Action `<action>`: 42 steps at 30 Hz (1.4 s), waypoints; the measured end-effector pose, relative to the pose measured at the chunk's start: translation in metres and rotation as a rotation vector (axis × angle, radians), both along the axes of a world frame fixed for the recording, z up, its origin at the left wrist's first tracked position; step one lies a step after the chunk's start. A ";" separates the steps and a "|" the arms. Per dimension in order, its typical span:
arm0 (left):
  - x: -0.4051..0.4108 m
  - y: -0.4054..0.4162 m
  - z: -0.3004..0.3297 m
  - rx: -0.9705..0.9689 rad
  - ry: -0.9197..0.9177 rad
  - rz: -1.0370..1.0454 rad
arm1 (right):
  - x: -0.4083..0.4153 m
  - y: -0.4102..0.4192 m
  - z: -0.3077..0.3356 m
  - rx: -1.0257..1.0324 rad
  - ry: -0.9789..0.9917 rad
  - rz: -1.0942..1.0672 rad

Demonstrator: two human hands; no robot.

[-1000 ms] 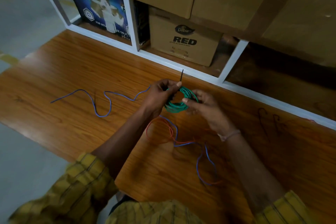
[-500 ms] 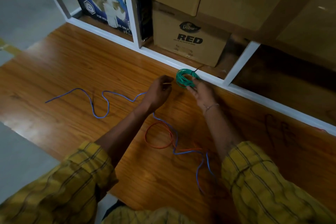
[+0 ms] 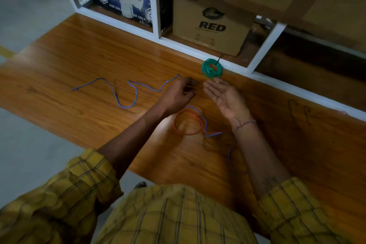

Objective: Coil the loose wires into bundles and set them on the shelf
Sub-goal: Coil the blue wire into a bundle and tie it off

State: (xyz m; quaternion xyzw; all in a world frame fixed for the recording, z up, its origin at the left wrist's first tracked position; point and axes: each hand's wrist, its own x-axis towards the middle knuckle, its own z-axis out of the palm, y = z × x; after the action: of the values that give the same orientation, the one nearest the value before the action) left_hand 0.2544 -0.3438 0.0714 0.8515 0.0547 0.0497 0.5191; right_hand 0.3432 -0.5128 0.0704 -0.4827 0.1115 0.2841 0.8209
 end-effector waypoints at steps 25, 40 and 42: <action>-0.115 0.240 -0.012 0.898 0.183 0.413 | -0.088 0.222 -0.028 -0.972 -0.925 0.342; -0.106 0.216 -0.006 -0.936 0.237 0.175 | -0.137 0.213 0.013 -0.385 -0.580 0.274; -0.109 0.207 -0.005 -0.741 0.220 0.067 | -0.136 0.211 0.023 -0.232 -0.425 0.205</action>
State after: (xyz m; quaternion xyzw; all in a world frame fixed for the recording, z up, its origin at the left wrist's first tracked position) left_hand 0.1453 -0.1366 0.0664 0.6045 0.1519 -0.0481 0.7805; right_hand 0.2069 -0.3018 0.0933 -0.6313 -0.0809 0.2433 0.7320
